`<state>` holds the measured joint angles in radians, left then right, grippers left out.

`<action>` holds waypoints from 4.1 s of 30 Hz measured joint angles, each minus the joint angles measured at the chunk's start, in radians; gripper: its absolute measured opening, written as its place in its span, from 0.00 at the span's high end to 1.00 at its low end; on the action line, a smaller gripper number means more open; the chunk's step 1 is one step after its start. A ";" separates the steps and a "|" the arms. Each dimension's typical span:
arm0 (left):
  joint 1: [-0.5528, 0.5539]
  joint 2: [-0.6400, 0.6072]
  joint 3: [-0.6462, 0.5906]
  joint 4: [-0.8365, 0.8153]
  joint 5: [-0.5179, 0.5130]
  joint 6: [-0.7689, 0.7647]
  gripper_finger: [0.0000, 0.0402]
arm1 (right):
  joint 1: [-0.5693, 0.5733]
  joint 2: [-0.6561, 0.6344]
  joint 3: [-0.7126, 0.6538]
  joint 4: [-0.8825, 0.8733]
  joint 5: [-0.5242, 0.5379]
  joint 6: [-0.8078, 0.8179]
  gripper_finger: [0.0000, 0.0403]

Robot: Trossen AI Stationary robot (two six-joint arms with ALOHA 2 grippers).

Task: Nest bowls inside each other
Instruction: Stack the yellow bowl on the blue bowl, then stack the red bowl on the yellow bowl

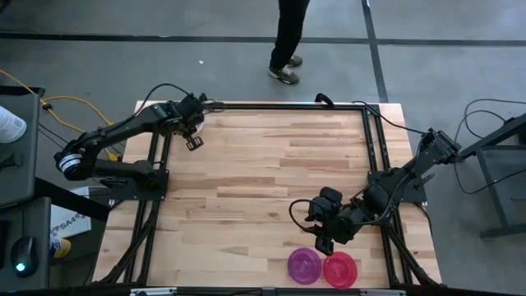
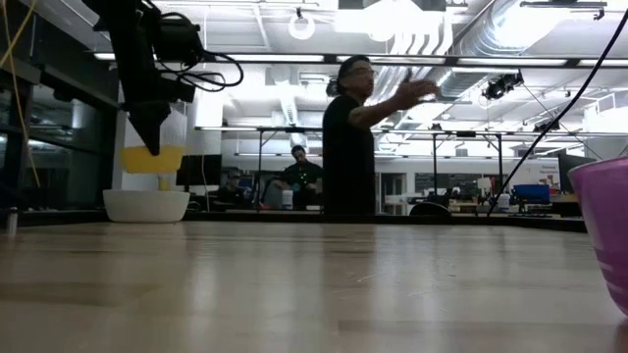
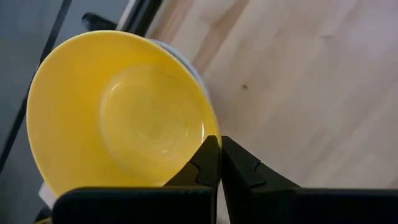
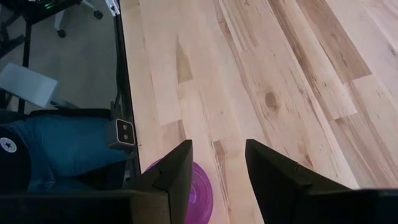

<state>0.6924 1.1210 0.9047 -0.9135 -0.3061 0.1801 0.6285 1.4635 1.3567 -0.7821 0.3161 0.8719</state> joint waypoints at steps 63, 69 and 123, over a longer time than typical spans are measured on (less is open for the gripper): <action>0.242 0.311 -0.079 0.244 0.066 -0.004 1.00 | 0.013 0.000 0.000 -0.001 -0.004 -0.001 0.65; 0.242 0.335 -0.080 0.261 0.073 -0.003 0.92 | 0.013 0.000 0.000 0.000 -0.004 -0.001 0.65; 0.122 0.324 0.132 0.062 0.151 0.038 0.78 | 0.005 0.000 0.000 0.000 -0.002 -0.009 0.65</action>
<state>0.8145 1.4454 1.0367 -0.8514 -0.1549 0.2184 0.6331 1.4635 1.3567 -0.7822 0.3141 0.8626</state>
